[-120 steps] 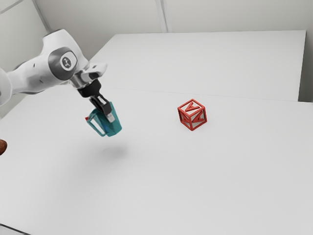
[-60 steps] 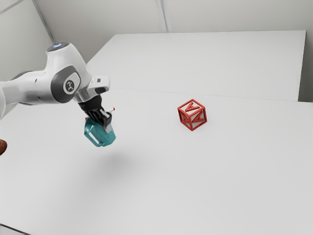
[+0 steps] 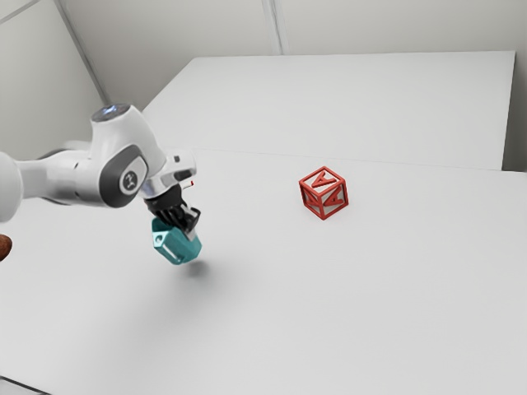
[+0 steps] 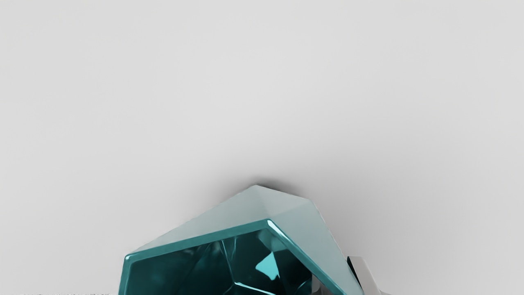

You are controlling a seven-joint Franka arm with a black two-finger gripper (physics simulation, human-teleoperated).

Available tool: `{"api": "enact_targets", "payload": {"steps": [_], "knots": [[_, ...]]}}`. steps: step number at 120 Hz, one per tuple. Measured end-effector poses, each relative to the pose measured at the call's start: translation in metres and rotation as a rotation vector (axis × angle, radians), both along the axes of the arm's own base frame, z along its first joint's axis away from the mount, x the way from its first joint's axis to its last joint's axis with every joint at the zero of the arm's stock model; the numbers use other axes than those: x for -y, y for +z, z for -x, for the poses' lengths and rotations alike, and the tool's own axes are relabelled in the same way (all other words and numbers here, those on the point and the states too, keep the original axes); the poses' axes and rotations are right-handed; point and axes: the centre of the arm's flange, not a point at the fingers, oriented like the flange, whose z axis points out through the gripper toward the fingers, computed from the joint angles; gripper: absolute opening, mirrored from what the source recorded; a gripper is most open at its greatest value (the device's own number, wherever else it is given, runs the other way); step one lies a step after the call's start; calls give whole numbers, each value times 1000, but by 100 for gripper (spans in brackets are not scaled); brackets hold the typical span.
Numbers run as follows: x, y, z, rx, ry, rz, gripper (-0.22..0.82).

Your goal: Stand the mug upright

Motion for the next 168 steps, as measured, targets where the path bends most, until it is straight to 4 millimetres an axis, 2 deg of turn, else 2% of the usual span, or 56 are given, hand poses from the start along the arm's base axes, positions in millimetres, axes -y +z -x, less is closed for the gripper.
{"api": "enact_targets", "payload": {"steps": [39,95,118,168], "knots": [[4,-25,1,-28,68,5,-18],[4,-50,-2,-66,130,10,-17],[5,-49,-3,-62,138,18,7],[10,-22,-1,-12,130,23,45]]}}
